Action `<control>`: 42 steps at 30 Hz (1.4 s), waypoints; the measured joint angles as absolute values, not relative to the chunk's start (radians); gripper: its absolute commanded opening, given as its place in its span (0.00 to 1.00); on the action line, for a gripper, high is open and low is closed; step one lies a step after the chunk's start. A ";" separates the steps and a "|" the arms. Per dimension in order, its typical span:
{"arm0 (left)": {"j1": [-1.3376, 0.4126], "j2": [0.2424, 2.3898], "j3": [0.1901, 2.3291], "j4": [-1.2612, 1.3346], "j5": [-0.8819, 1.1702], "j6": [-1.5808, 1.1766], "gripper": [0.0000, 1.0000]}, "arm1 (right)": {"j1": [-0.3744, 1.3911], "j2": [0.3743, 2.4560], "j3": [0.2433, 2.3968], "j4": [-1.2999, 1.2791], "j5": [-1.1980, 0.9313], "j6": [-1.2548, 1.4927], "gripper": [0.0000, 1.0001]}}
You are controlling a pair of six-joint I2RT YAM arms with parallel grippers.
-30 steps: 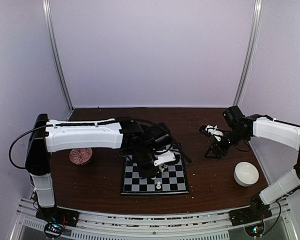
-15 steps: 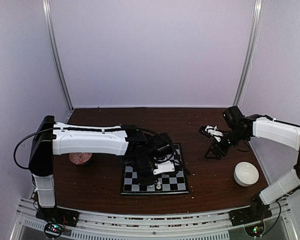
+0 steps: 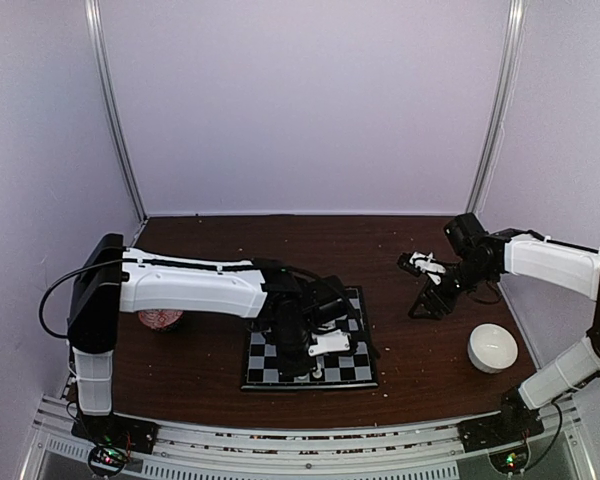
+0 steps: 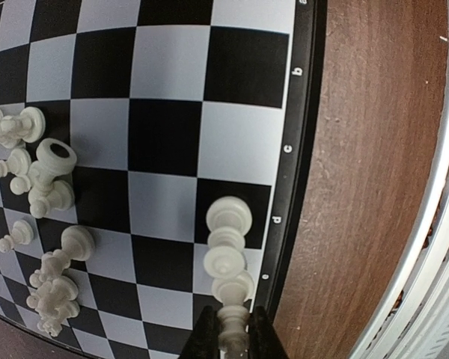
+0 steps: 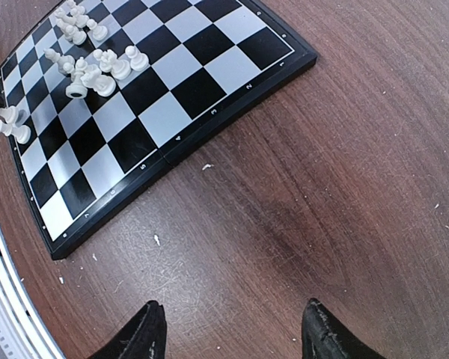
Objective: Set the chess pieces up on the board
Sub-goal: Place the queen at d1.
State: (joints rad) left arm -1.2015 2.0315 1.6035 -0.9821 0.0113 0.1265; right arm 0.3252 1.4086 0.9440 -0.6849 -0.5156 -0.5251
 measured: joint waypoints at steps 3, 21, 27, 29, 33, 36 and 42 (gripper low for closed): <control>-1.201 2.033 1.594 -0.974 0.011 0.126 0.00 | 0.325 1.414 0.944 -0.685 -0.516 -0.525 0.62; -1.179 2.040 1.584 -0.949 0.015 0.125 0.14 | 0.329 1.422 0.946 -0.686 -0.516 -0.525 0.62; -1.178 2.040 1.583 -0.947 0.033 0.127 0.09 | 0.332 1.428 0.946 -0.687 -0.515 -0.525 0.62; -1.177 2.040 1.582 -0.946 0.038 0.130 0.06 | 0.332 1.428 0.946 -0.687 -0.516 -0.525 0.62; -1.175 2.040 1.581 -0.944 0.045 0.133 0.06 | 0.336 1.428 0.946 -0.688 -0.515 -0.525 0.62; -1.174 2.039 1.579 -0.942 0.050 0.133 0.07 | 0.337 1.430 0.946 -0.688 -0.515 -0.525 0.62; -1.172 2.038 1.576 -0.941 0.056 0.134 0.05 | 0.339 1.433 0.946 -0.689 -0.515 -0.525 0.62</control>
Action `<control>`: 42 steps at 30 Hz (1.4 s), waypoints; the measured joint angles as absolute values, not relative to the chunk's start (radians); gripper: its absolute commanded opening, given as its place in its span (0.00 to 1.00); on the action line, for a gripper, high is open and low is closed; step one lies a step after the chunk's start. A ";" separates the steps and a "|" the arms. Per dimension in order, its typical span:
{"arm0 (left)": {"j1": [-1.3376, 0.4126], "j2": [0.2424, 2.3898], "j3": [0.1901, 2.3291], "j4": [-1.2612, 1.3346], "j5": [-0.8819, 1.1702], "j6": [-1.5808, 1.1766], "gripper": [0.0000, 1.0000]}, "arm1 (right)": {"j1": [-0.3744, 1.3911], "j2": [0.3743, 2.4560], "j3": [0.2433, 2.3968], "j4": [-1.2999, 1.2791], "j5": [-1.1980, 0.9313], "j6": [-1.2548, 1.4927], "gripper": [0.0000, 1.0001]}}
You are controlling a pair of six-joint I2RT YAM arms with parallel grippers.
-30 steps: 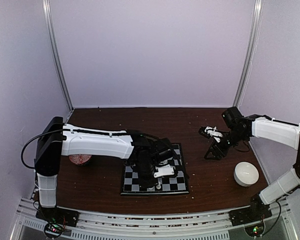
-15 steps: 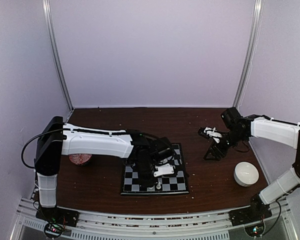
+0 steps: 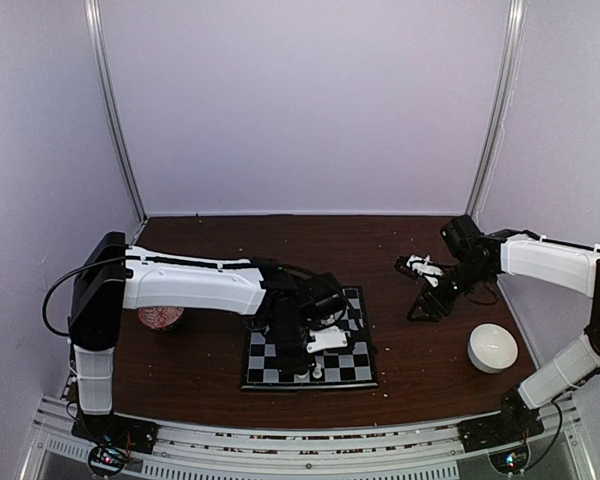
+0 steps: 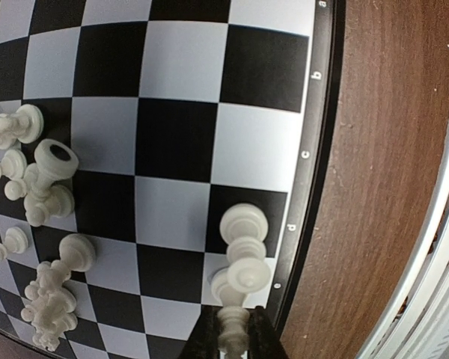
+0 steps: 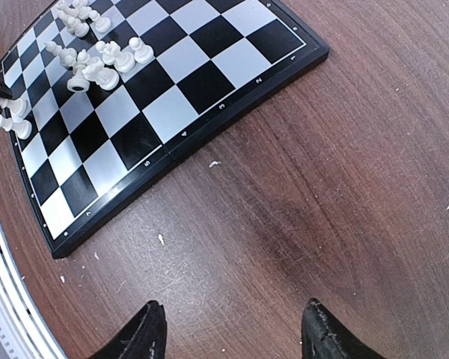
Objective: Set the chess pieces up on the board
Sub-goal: Place the queen at d1, then pick up the bishop from the chessboard.
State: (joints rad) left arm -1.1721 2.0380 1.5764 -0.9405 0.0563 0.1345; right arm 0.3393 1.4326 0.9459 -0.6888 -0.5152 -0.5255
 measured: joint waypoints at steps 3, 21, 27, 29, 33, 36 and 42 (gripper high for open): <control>-1.171 2.036 1.574 -0.939 0.057 0.138 0.05 | 0.341 1.433 0.946 -0.689 -0.515 -0.525 0.62; -1.171 2.007 1.555 -0.962 0.032 0.137 0.32 | 0.343 1.437 0.952 -0.692 -0.515 -0.528 0.62; -1.157 1.884 1.592 -0.977 -0.009 0.120 0.36 | 0.343 1.442 0.952 -0.693 -0.515 -0.529 0.62; -1.133 1.831 1.601 -0.962 -0.027 0.096 0.35 | 0.343 1.450 0.955 -0.693 -0.515 -0.529 0.62; -1.045 1.803 1.629 -0.928 -0.081 0.025 0.35 | 0.345 1.459 0.960 -0.694 -0.514 -0.529 0.62; -0.992 1.852 1.654 -0.910 -0.131 -0.032 0.32 | 0.350 1.461 0.961 -0.694 -0.514 -0.529 0.61; -0.991 1.984 1.676 -0.889 -0.098 -0.078 0.34 | 0.353 1.467 0.963 -0.693 -0.511 -0.529 0.61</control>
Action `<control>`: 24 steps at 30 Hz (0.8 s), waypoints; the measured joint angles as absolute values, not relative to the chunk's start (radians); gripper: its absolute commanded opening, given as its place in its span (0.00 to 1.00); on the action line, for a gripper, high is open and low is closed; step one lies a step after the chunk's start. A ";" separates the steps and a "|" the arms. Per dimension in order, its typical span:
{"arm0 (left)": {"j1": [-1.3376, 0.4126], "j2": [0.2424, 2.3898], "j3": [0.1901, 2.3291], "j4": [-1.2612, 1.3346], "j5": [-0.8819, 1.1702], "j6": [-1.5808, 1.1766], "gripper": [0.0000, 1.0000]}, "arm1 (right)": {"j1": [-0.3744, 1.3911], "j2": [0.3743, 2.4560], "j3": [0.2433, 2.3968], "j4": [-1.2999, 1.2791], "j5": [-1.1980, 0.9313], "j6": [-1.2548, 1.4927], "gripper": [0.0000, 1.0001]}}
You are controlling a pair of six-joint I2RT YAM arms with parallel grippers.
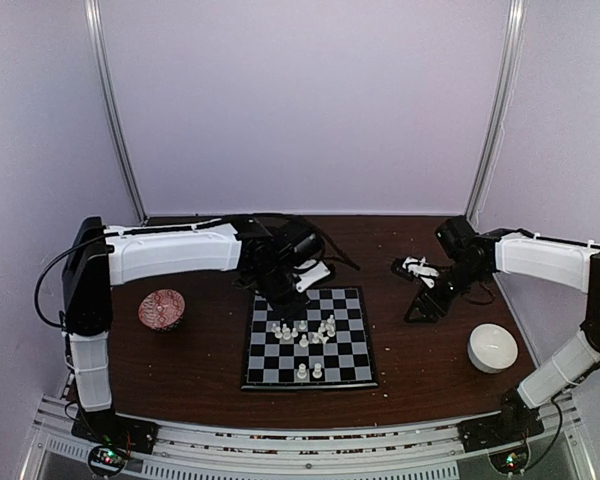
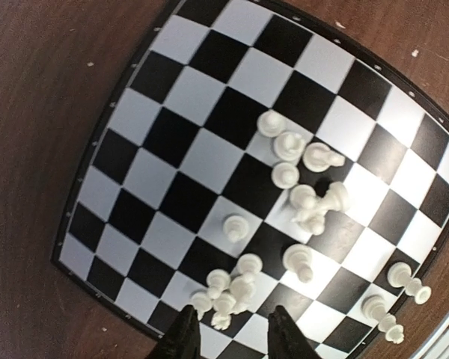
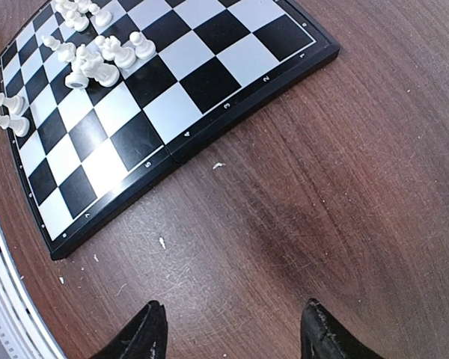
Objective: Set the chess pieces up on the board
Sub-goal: Pick up the bishop from the chessboard.
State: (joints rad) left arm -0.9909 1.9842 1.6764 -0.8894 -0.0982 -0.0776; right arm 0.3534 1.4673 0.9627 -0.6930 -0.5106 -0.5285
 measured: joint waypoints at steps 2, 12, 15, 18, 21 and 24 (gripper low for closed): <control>-0.996 2.001 1.673 -0.878 -0.043 -0.073 0.35 | 0.354 1.475 0.964 -0.693 -0.508 -0.529 0.61; -1.002 2.059 1.674 -0.861 0.072 -0.027 0.35 | 0.354 1.487 0.965 -0.696 -0.497 -0.530 0.61; -1.003 2.087 1.674 -0.862 0.072 -0.027 0.35 | 0.354 1.489 0.965 -0.697 -0.496 -0.533 0.61; -1.003 2.097 1.674 -0.862 0.072 -0.027 0.34 | 0.354 1.494 0.965 -0.700 -0.495 -0.536 0.61; -1.003 2.097 1.674 -0.861 0.068 -0.028 0.29 | 0.354 1.495 0.965 -0.701 -0.494 -0.537 0.61; -1.003 2.097 1.674 -0.862 0.067 -0.028 0.26 | 0.355 1.495 0.965 -0.701 -0.493 -0.540 0.61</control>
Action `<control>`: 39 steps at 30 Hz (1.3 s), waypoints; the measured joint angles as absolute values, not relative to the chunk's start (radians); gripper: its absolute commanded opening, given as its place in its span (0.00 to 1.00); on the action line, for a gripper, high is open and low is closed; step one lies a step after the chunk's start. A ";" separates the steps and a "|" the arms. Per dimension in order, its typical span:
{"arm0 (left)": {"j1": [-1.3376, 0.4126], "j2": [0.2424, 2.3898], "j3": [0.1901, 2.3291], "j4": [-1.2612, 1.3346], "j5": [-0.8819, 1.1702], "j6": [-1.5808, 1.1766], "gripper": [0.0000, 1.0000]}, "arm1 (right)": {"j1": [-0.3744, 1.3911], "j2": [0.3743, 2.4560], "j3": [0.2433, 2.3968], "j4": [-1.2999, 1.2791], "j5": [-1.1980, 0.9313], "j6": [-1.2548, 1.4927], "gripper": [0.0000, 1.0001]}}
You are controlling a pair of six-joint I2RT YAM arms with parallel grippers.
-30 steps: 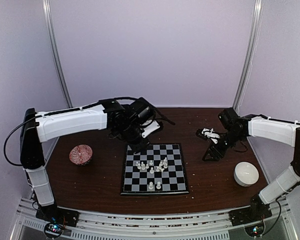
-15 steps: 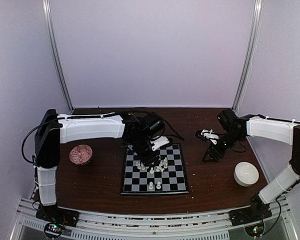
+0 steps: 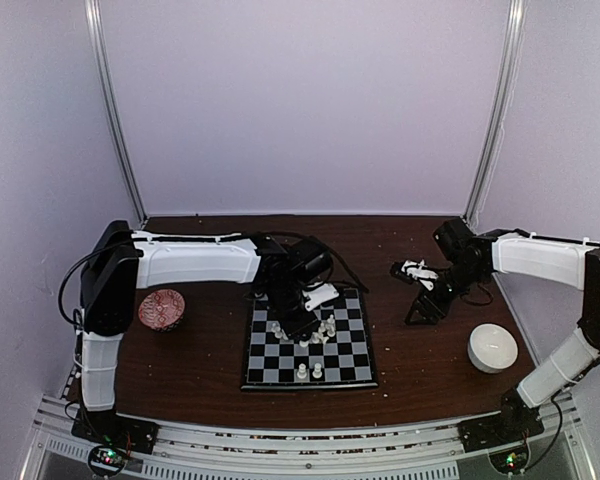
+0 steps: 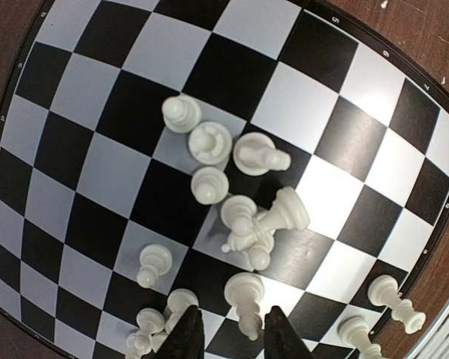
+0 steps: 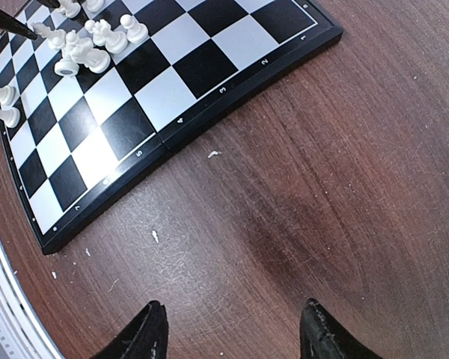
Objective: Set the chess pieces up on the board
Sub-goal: Pick up the bishop from the chessboard.
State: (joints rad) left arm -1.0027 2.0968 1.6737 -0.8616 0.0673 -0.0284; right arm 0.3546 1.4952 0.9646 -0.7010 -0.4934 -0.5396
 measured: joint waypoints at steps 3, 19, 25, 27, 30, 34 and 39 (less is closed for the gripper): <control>-1.003 2.097 1.674 -0.862 0.071 -0.027 0.22 | 0.356 1.496 0.965 -0.701 -0.493 -0.540 0.61; -1.008 2.104 1.674 -0.862 0.085 -0.020 0.24 | 0.359 1.497 0.965 -0.705 -0.492 -0.544 0.60; -1.009 2.106 1.674 -0.862 0.085 -0.016 0.18 | 0.359 1.497 0.965 -0.707 -0.492 -0.544 0.60; -1.010 2.107 1.674 -0.862 0.085 -0.016 0.15 | 0.359 1.497 0.965 -0.707 -0.492 -0.544 0.60; -1.010 2.107 1.674 -0.862 0.086 -0.016 0.10 | 0.359 1.497 0.965 -0.707 -0.492 -0.544 0.60; -1.010 2.107 1.674 -0.863 0.086 -0.014 0.05 | 0.359 1.497 0.965 -0.707 -0.492 -0.546 0.60; -1.012 2.101 1.674 -0.866 0.081 -0.014 0.03 | 0.359 1.497 0.965 -0.708 -0.492 -0.546 0.60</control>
State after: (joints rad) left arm -1.0119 2.1010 1.6737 -0.8658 0.0811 -0.0139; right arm 0.3588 1.4971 0.9649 -0.7078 -0.4923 -0.5465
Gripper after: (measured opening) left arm 0.066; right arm 0.600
